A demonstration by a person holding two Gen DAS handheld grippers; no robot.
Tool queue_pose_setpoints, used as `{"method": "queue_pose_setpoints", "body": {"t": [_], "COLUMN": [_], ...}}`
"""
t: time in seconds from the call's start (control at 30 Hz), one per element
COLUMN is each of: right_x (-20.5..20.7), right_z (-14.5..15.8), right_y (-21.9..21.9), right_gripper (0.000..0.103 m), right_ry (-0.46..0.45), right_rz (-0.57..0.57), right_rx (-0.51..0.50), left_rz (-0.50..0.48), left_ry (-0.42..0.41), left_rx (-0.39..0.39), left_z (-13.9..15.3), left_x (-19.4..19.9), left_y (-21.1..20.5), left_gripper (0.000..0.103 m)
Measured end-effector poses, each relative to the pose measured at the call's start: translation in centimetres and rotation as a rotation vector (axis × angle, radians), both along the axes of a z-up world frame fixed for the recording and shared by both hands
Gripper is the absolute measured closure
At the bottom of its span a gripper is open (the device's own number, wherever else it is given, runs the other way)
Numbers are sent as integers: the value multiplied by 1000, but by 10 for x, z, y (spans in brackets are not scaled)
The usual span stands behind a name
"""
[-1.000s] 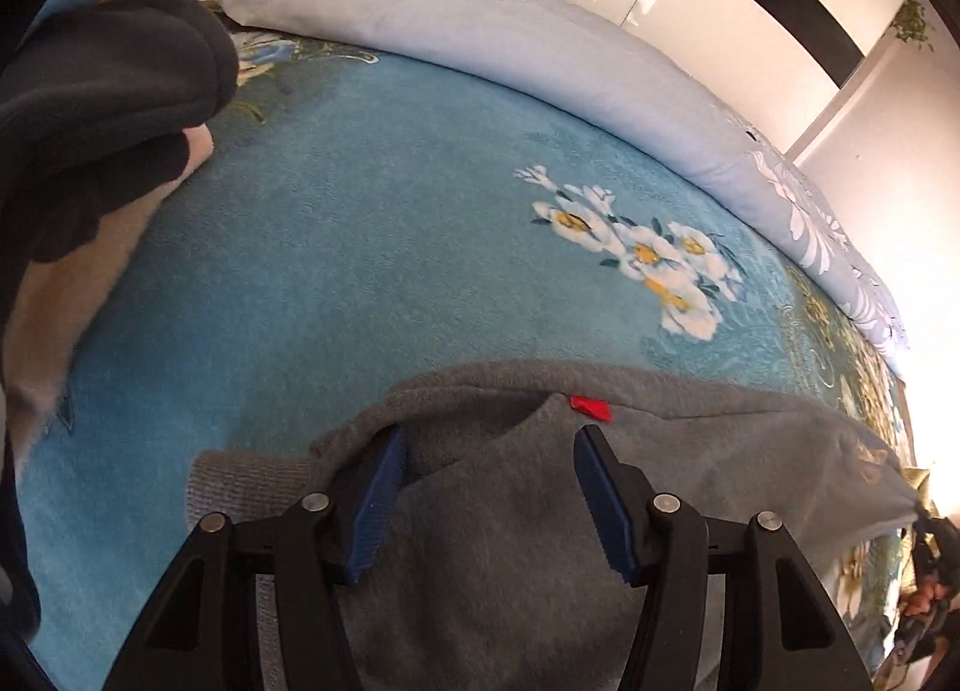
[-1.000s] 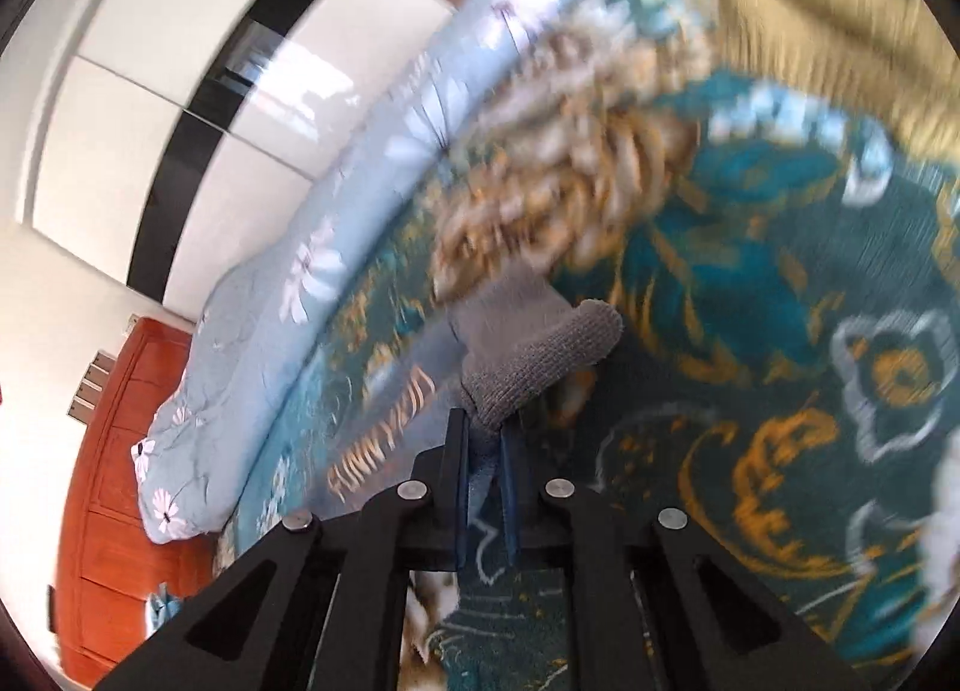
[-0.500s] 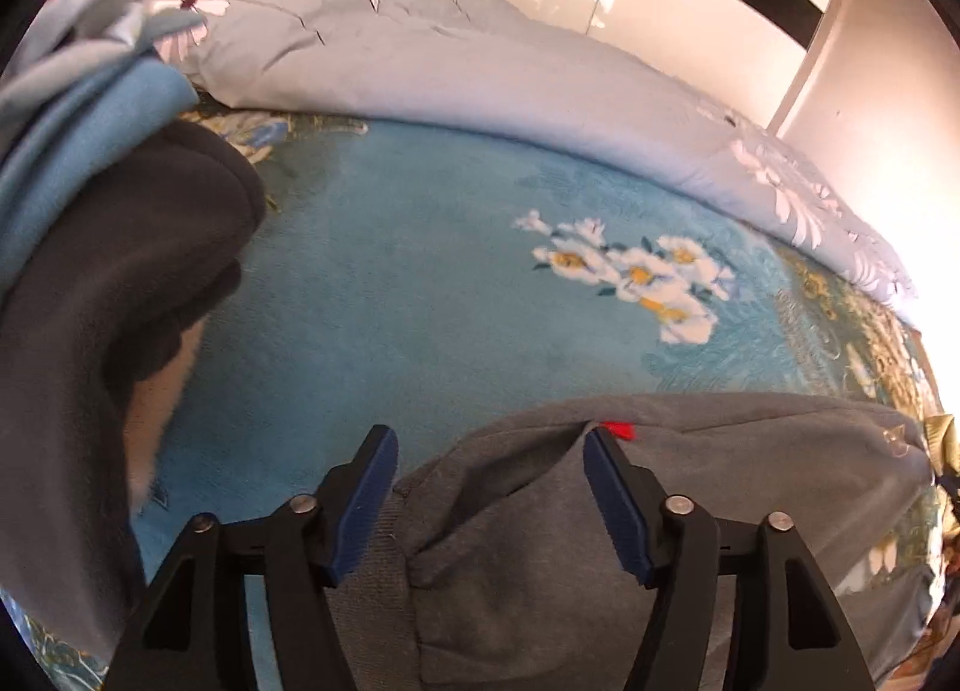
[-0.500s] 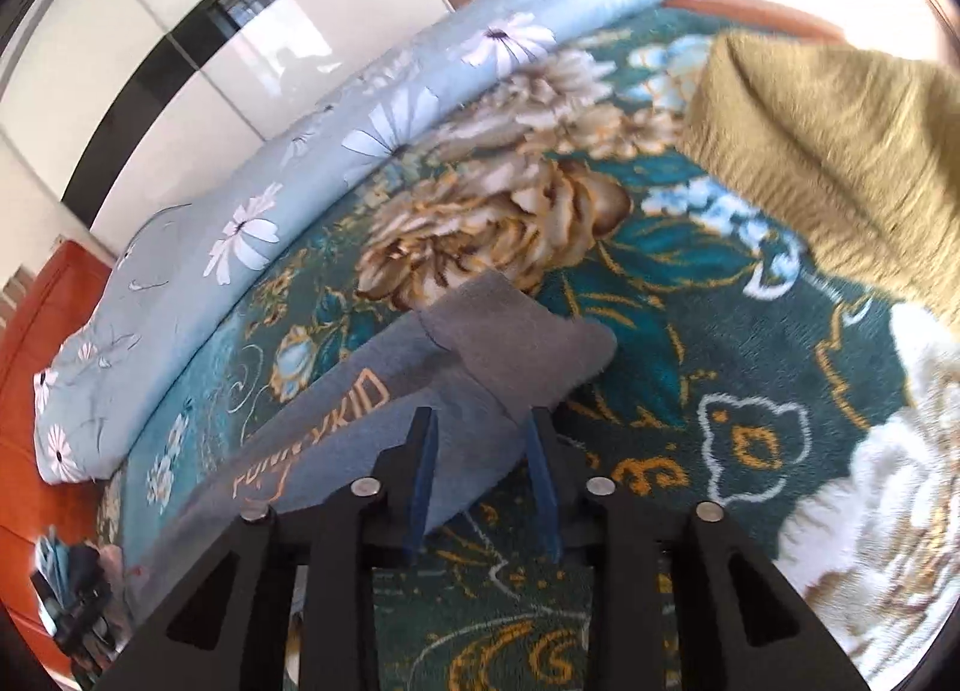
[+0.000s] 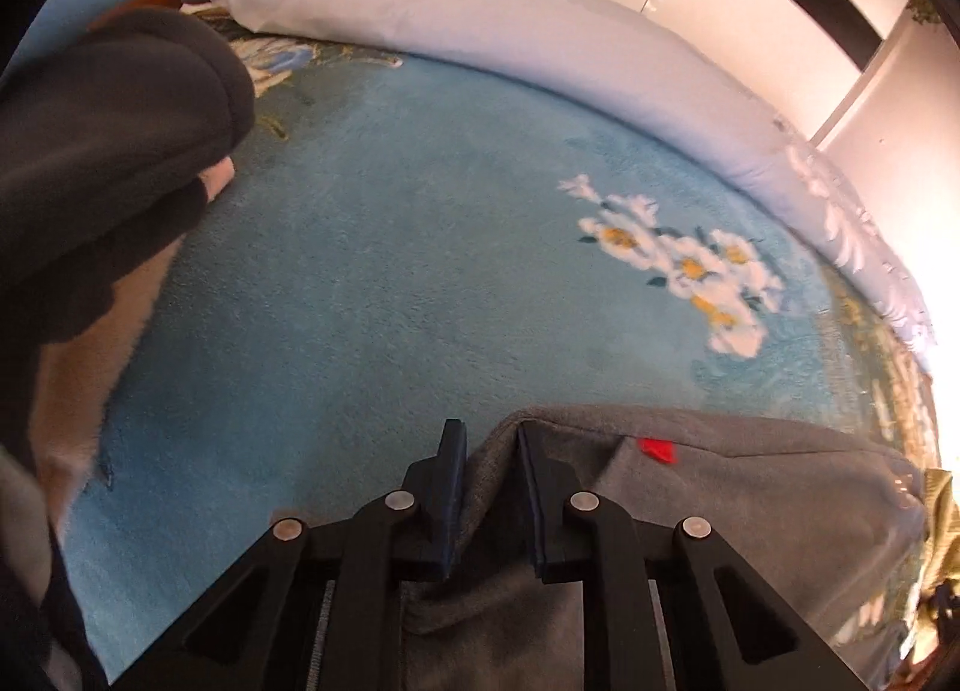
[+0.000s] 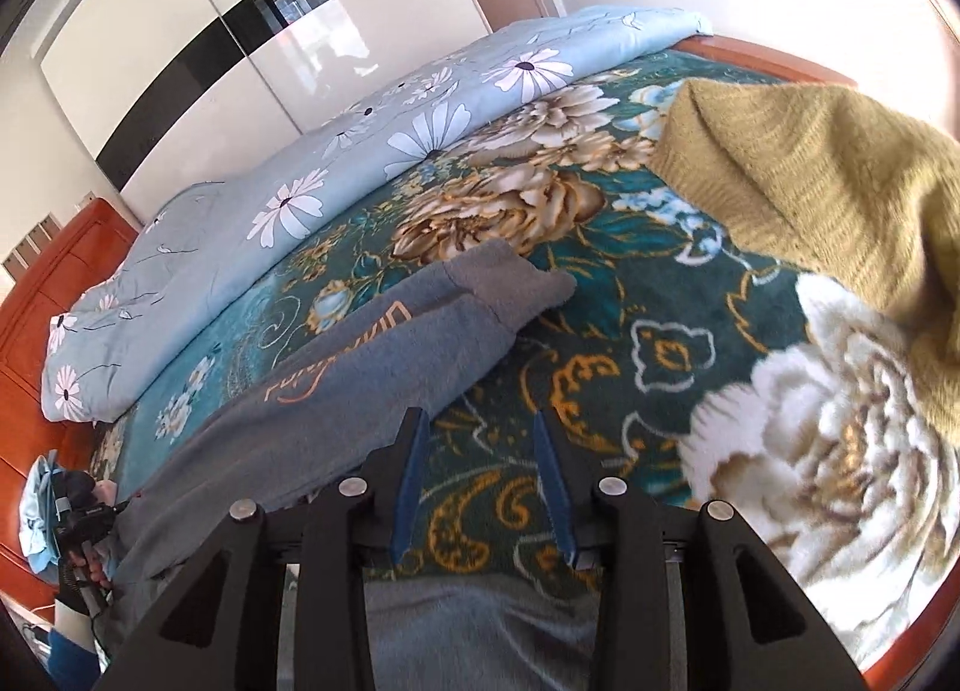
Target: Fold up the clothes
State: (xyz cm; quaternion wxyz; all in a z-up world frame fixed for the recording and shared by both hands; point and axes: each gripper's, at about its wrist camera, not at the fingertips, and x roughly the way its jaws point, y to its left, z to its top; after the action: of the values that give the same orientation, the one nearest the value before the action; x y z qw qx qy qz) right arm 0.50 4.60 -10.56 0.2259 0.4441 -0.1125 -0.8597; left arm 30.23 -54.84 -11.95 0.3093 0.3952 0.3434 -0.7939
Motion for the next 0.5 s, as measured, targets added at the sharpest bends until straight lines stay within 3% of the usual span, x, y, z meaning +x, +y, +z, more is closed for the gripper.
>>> {"method": "queue_pose_setpoints", "body": {"t": [0.07,0.13,0.2,0.23,0.33,0.43,0.5], "right_x": [13,29,50,61,95,125,137], "right_z": [1,2,1,-2,-18,-35,-46], "right_y": [8,18,30,37,55,77,93], "right_gripper": [65,65,64,58,55,55,55], "right_ry": [-6,-5,2,-3,-43,-87,-111], "right_rz": [2,1,2,5,10,-27,-50], "right_rx": [-10,-25,-48,-57,-68,-73,-114], "left_rz": [-4,-1,1,10,72,148,157], "left_ry": [48,98,151,168,195,192,209], "left_rx": [11,6,-16,-32,-75,-67,-28], "left_z": [18,36,52,57,58,46,38], "left_x": [18,39,69,87,143,193,202], "left_y": [10,21,39,49,79,103,111], "left_gripper": [55,42,37,32,23,22,23]}}
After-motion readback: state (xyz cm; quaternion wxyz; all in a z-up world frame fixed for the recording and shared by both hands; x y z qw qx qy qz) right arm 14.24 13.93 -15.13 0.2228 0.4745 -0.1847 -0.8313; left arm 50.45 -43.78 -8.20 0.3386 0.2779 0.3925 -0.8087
